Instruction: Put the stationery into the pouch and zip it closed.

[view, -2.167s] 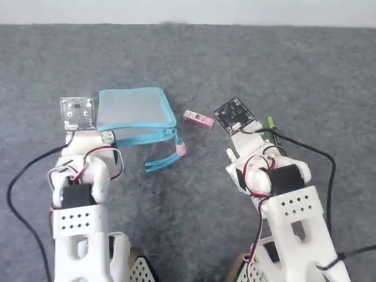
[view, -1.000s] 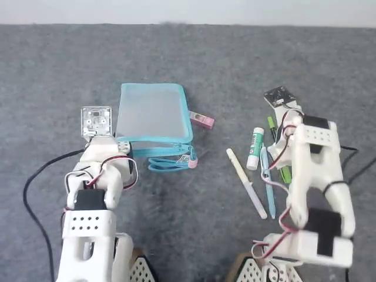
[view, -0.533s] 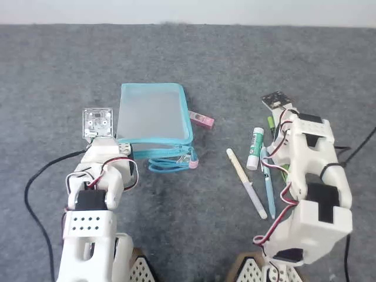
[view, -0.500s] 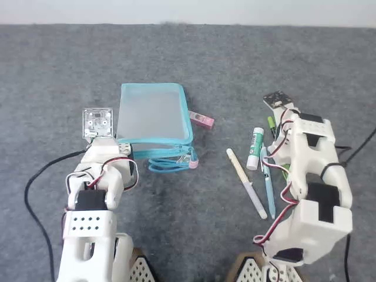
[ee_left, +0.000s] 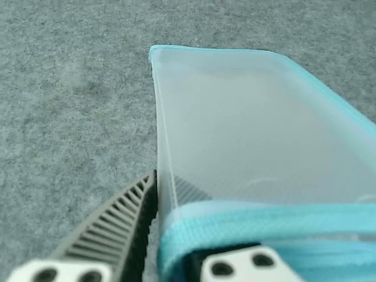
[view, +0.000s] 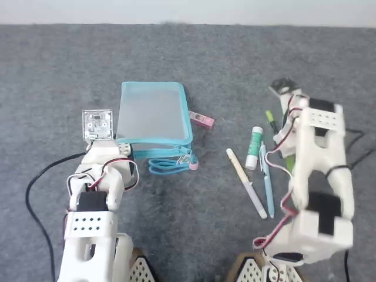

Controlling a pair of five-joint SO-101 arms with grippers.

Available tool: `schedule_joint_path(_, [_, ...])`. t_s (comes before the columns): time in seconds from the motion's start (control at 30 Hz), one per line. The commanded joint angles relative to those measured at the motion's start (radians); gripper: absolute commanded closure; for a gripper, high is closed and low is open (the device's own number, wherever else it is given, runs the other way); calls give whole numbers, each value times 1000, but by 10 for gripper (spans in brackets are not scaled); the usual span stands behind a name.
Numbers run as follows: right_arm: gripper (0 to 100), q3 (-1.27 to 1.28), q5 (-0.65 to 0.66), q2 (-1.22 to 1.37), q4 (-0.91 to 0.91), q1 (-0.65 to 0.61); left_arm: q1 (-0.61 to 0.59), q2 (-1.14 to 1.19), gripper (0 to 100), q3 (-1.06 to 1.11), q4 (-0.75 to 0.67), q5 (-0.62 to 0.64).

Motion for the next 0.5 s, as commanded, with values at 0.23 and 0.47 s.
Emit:
schedule_joint_path(0.23, [992,-126,54,-685,478,-328,-5,-9,988,-13,-32,55])
schedule_joint_path(0.47, [992,-71,-6,-687,473,-639,-3,-9,988,-12,-32,55])
